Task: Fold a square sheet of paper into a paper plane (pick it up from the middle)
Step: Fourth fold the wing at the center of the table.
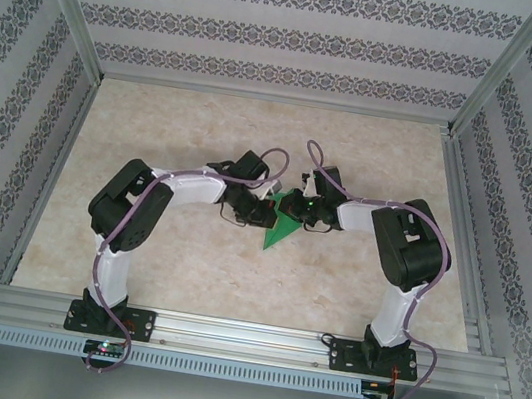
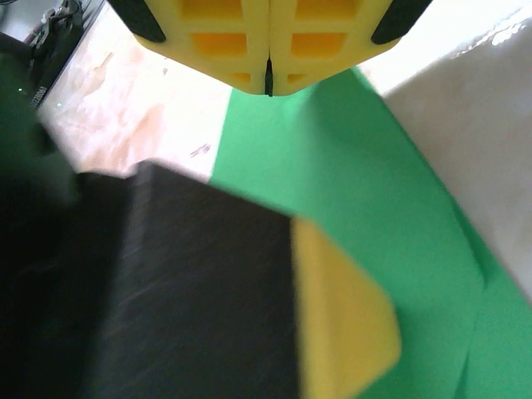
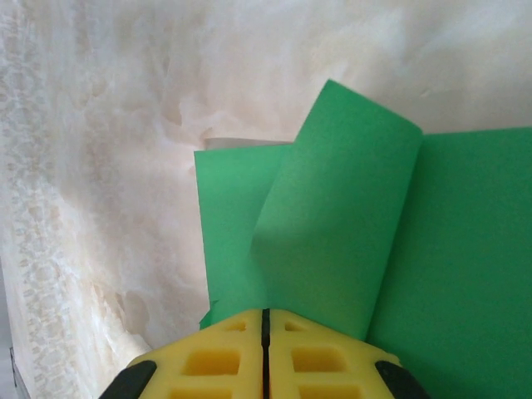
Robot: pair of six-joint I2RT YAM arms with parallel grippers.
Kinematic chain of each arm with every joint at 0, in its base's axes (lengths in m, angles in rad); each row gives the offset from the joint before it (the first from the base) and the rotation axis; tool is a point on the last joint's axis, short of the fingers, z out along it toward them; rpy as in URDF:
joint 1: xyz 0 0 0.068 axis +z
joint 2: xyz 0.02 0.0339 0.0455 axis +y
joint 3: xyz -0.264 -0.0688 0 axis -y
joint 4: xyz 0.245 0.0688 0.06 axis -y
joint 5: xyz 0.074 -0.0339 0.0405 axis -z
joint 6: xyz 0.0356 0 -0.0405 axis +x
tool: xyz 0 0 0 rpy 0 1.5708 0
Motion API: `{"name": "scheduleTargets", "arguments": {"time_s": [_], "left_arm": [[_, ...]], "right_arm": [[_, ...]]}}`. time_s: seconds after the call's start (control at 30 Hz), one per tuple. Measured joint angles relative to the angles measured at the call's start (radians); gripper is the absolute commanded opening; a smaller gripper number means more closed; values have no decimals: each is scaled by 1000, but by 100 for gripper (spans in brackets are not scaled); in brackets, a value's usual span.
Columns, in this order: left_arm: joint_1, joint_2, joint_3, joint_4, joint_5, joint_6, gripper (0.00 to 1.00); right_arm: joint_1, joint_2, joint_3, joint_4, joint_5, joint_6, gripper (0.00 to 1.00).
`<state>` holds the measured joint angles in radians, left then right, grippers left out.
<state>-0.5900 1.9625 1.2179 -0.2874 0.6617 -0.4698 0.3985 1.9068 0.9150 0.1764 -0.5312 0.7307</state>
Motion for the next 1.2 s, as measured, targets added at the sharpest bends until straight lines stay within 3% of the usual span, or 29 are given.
{"name": "scheduleTargets", "arguments": {"time_s": [0.33,1.2], "left_arm": [[-26,1,-62,70,13,-34,7],[-44,-13,-175,238,-14,61,7]], "right_arm": [[-4,-5,-8,8,-2,2,8],[-74,19,74,-153,-49,-11,9]]}}
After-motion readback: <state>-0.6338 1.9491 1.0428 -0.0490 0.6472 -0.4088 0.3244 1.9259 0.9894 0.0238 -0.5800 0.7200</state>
